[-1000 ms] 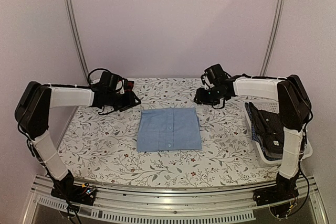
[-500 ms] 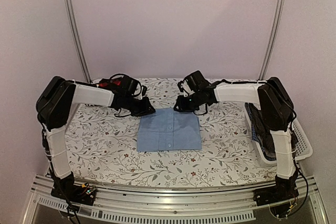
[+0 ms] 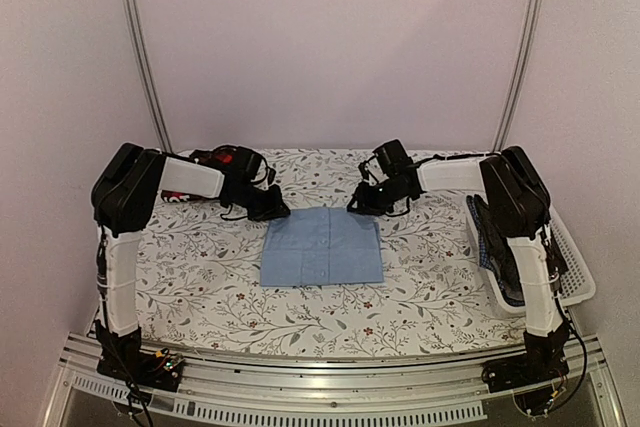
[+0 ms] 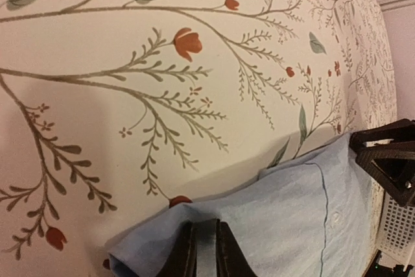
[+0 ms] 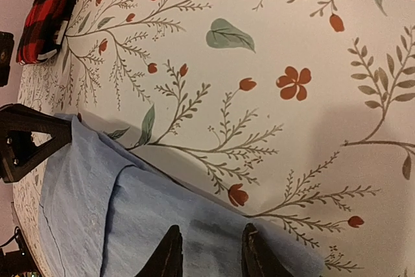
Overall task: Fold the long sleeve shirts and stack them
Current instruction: Smooth out the square-folded shirt at the center of the board.
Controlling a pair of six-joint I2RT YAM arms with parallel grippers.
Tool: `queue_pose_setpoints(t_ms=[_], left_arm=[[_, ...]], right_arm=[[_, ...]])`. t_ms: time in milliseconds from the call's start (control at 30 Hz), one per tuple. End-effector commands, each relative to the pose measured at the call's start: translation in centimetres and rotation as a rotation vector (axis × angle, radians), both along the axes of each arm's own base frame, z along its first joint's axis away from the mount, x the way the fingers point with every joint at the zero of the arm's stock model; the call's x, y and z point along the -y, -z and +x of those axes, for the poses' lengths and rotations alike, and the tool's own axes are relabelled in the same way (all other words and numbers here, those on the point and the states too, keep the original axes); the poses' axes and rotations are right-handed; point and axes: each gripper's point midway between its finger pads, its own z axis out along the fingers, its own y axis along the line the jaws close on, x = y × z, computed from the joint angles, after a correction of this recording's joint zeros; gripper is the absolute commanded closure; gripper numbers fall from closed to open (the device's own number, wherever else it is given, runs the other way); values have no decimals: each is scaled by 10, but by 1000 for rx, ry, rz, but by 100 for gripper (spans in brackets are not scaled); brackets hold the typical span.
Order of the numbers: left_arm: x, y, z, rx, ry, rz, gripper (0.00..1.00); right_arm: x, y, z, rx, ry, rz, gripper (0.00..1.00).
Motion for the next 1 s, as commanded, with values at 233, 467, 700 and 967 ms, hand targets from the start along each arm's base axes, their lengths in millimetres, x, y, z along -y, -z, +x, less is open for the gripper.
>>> queue_pose_setpoints(t_ms=[233, 467, 700, 967], left_arm=[[-7, -11, 18, 22, 8, 34, 83], [-1, -75, 22, 154, 34, 72, 65], [28, -122, -33, 181, 115, -29, 64], [52, -82, -111, 34, 196, -117, 64]], right_arm=[[29, -31, -2, 8, 45, 16, 62], [31, -94, -24, 138, 49, -13, 60], [-6, -103, -85, 126, -56, 24, 61], [-22, -75, -133, 38, -100, 86, 62]])
